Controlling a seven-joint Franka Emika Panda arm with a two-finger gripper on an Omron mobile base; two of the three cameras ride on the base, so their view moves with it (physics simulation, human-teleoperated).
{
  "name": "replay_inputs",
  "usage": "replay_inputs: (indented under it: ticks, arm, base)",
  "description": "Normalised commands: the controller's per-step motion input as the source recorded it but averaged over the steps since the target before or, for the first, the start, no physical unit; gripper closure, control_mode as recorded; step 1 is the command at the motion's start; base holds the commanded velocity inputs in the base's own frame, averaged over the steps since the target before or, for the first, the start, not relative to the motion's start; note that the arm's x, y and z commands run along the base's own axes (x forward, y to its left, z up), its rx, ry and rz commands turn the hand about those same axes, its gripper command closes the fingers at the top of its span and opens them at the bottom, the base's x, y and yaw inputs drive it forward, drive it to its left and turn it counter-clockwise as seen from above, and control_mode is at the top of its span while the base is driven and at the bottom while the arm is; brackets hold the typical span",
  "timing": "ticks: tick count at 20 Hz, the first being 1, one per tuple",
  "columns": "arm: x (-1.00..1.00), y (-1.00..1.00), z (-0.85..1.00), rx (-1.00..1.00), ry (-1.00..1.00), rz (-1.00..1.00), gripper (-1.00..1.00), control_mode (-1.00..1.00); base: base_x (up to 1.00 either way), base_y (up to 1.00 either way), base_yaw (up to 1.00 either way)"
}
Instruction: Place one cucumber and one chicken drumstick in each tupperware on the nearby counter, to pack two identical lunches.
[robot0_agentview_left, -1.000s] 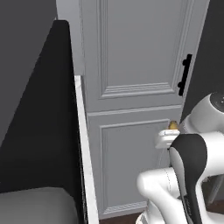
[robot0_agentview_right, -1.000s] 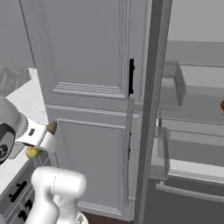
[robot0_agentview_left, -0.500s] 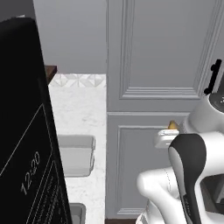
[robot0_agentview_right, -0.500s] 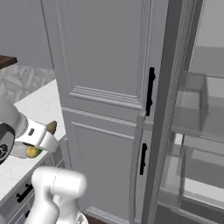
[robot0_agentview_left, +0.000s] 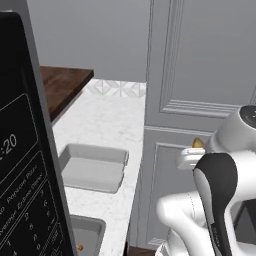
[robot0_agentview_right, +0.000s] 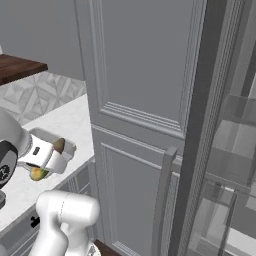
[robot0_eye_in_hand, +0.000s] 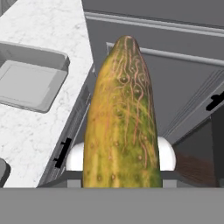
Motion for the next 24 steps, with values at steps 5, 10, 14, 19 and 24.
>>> replay_inputs:
  ticks: [5,10,14,19,24]
  arm:
    - [0.0,0.0,0.0,0.0,0.0,0.0,1.0,1.0]
    - [0.0,0.0,0.0,0.0,0.0,0.0,1.0,1.0]
    - [0.25,0.56,0.0,-0.01,0.0,0.11,1.0,-1.0]
    - [0.47,0.77,0.0,0.0,-0.01,0.2,1.0,-1.0]
    - [0.9,0.89,-0.22,0.0,-0.03,0.39,1.0,-1.0]
  base:
    - [0.02,0.23,0.11]
    - [0.02,0.28,0.06]
    - [0.05,0.18,0.04]
    - [0.0,0.0,0.0]
    - [0.0,0.0,0.0]
